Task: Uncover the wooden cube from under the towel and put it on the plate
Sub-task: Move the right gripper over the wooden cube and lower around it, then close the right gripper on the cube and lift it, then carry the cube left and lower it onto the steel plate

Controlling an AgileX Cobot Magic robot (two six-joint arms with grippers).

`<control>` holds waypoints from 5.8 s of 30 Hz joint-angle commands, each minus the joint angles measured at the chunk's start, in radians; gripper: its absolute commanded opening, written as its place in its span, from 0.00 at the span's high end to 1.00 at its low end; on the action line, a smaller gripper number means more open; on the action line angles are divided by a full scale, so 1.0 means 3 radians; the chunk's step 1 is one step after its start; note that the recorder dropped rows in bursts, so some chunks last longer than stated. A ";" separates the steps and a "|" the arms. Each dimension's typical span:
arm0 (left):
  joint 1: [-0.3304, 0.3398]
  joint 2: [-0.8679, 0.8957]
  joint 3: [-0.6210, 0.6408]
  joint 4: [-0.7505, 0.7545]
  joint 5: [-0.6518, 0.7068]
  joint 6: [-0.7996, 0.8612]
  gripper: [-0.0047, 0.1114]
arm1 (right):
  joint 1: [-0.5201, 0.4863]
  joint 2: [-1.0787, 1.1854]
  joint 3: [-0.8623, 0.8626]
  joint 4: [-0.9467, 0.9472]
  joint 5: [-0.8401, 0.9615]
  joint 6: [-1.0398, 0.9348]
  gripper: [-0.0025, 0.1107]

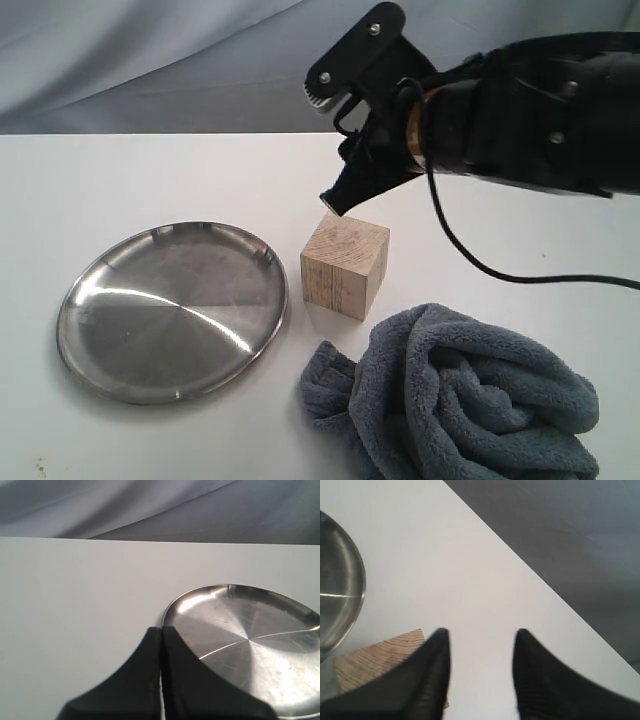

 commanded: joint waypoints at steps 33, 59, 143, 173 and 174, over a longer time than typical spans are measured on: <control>0.0002 -0.0009 0.0016 -0.0001 -0.0033 0.0002 0.96 | -0.1102 0.0664 -0.0828 0.4840 0.1285 -0.5817 0.96; 0.0002 -0.0009 0.0016 -0.0001 -0.0033 0.0002 0.96 | -0.0960 0.1390 -0.0828 0.5105 0.0743 -0.5775 0.05; 0.0002 -0.0009 0.0016 -0.0001 -0.0033 0.0002 0.96 | 0.0233 0.2339 -0.2588 0.4632 0.0974 -0.4093 0.98; 0.0002 -0.0009 0.0016 -0.0001 -0.0033 0.0002 0.96 | 0.0243 0.2339 -0.2588 0.4609 0.0977 -0.4285 0.38; 0.0002 -0.0009 0.0016 -0.0001 -0.0033 0.0002 0.96 | 0.0258 0.2339 -0.2588 0.4609 0.0977 -0.4318 0.18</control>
